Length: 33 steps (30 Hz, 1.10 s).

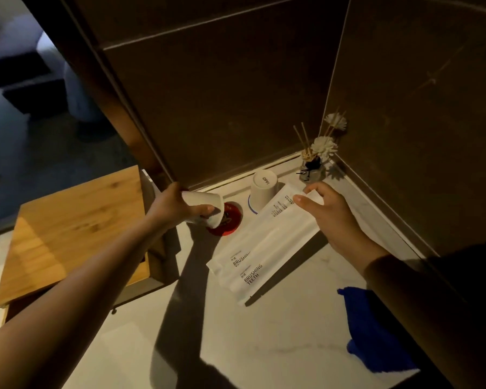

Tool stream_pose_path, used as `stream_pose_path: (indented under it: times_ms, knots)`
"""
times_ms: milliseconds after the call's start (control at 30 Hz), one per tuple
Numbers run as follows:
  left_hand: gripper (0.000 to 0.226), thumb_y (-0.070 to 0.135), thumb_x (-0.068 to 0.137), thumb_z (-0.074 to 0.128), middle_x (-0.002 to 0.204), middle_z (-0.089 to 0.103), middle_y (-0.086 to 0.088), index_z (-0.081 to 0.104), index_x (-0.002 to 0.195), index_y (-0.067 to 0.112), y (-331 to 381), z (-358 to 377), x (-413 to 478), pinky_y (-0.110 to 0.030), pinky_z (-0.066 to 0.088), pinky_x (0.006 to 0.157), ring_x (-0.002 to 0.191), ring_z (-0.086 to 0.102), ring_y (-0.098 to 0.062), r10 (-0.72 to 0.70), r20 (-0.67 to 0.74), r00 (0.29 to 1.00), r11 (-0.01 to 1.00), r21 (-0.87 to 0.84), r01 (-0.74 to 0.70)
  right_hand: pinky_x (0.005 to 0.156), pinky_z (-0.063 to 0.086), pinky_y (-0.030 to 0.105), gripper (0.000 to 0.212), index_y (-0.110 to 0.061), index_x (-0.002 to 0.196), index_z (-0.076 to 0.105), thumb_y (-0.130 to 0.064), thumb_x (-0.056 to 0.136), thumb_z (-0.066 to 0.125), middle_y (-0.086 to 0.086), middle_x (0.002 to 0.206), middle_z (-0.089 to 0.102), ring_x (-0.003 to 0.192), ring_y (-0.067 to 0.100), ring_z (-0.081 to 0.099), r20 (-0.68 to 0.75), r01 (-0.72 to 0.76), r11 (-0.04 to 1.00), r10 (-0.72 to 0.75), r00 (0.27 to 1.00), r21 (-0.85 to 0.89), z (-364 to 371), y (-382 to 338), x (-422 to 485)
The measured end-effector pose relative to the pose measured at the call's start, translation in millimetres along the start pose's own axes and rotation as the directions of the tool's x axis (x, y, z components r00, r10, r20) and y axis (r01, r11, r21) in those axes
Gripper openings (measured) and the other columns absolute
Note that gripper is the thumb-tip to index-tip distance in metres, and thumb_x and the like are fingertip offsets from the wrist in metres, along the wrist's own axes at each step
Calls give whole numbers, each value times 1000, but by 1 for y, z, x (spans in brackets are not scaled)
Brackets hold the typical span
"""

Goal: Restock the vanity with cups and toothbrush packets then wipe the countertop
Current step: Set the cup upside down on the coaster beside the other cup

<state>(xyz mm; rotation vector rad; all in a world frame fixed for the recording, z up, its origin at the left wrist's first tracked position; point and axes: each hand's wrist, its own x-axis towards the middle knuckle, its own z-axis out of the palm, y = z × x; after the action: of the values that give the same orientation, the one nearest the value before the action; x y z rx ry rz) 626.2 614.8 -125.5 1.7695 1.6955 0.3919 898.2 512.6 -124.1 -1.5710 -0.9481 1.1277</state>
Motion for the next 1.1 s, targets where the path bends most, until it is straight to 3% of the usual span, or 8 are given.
stream_pose_path:
  times_ms: [100,167,267,500,933,1100]
  knots:
    - [83,51,56,79,121,51,-12,45,121,10,8,12,7,-36,44,84,108,48,-28,75,-53,996,954,296,-56,57,54,28,17,-12,101,54,-19,87,61,13,104,66,83,26,68,32,-24,1000,23,999,14,-3,2,1]
    - [80,48,56,80,122,49,-11,47,120,12,11,23,10,-40,42,91,111,43,-30,109,-52,993,916,393,-80,52,55,24,17,-13,101,54,-20,87,60,10,102,67,80,21,68,61,-43,999,42,997,23,-4,4,0]
    - [78,37,59,81,126,47,-11,44,123,13,13,36,12,-41,39,93,114,39,-31,138,-71,988,910,403,-98,46,52,18,15,-17,99,54,-24,88,59,6,97,68,74,16,68,65,-50,999,50,997,0,-4,8,0]
    - [77,31,61,81,127,47,-11,43,126,12,21,48,11,-40,39,94,113,38,-30,214,-97,972,885,441,-151,39,44,11,10,-21,96,54,-26,88,59,-6,84,64,65,6,63,84,-38,998,43,996,-55,1,12,2]
    - [73,32,62,80,125,48,-13,47,123,11,24,60,8,-38,38,92,112,40,-31,252,-101,962,859,481,-175,40,45,12,13,-21,98,53,-25,88,60,5,96,65,71,10,64,88,-42,998,45,995,-43,-1,13,5]
    - [74,32,62,80,125,48,-13,46,124,11,24,60,9,-38,39,91,112,40,-31,238,-105,966,855,493,-158,39,45,11,13,-23,98,53,-26,88,59,0,92,63,70,9,62,79,-40,998,44,996,-55,-1,15,6]
